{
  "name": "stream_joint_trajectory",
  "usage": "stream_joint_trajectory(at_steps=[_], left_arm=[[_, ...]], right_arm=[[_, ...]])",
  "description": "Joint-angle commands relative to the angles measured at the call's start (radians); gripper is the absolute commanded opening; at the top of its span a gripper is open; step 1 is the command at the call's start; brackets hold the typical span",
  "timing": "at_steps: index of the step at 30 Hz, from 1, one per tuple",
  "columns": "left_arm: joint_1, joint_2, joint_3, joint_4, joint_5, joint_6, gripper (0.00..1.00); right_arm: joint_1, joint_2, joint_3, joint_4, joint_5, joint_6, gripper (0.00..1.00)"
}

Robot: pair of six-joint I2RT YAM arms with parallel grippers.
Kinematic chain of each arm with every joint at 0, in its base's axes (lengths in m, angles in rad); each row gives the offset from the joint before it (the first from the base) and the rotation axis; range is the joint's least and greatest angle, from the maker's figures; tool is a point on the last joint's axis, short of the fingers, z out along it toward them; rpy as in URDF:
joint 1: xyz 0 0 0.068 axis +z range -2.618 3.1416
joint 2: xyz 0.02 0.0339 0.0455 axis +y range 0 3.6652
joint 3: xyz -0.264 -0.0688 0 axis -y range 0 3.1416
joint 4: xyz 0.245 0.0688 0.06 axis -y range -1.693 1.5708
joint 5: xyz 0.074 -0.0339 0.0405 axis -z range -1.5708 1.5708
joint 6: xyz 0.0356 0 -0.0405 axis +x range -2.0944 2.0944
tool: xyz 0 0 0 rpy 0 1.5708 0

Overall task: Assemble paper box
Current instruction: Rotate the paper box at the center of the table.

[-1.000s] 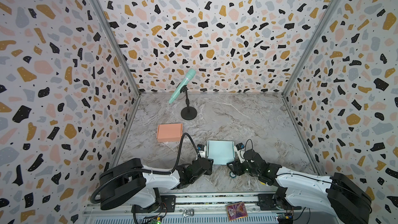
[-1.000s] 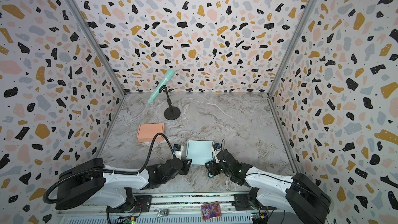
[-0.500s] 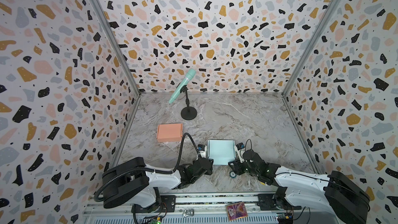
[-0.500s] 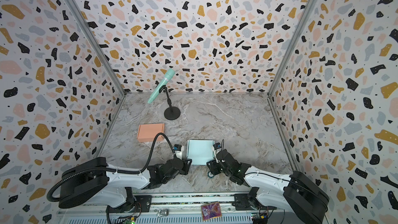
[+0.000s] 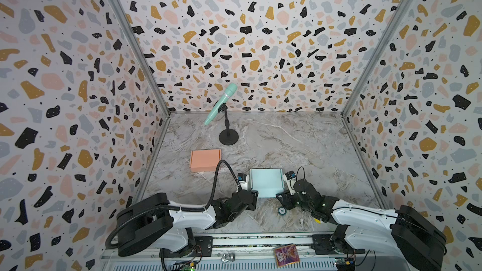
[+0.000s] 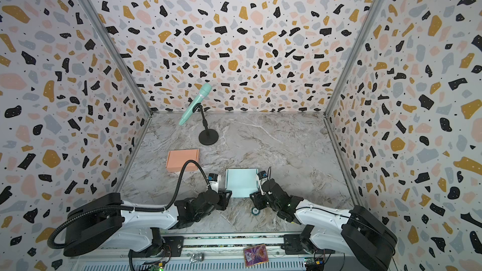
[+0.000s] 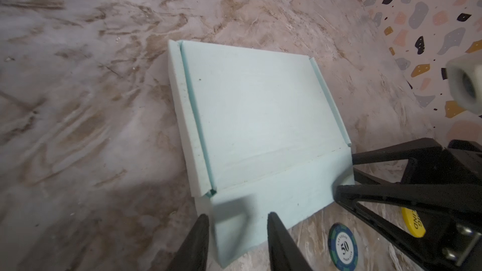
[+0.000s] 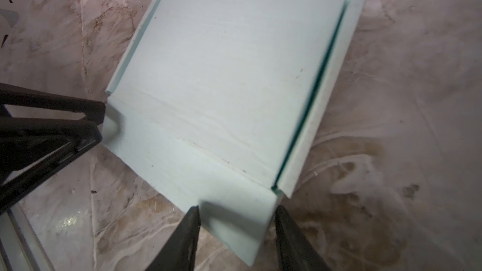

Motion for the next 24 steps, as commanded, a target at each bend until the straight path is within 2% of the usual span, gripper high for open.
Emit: stream_joint_trajectory(at_steps=[1,7,12,16,21,24], left_arm=[[0.016,-0.053,-0.007,-0.042,-0.009,0.038,0.40],[0.077,-0.102,0.022,-0.119,-0.007,0.088,0.42],[0.175,-0.069,0.132,-0.197,0.015,0.191,0.51],[0.249,0.035,0.238,-0.202,0.065,0.267,0.60],[0.274,0.226,0.368,-0.223,0.047,0.332,0.69],[0.292,0.332,0.415,-0.213,0.045,0.355,0.70]], right_arm=[[-0.011,0.003,0.029,0.002,0.005,-0.019,0.48],[-0.020,0.006,0.032,0.002,0.001,-0.027,0.48],[-0.024,0.017,0.032,0.008,-0.004,-0.029,0.48],[-0.024,0.026,0.035,0.014,-0.005,-0.030,0.48],[-0.032,0.035,0.037,0.015,-0.001,-0.033,0.48],[-0.042,0.048,0.037,0.023,-0.005,-0.037,0.48]])
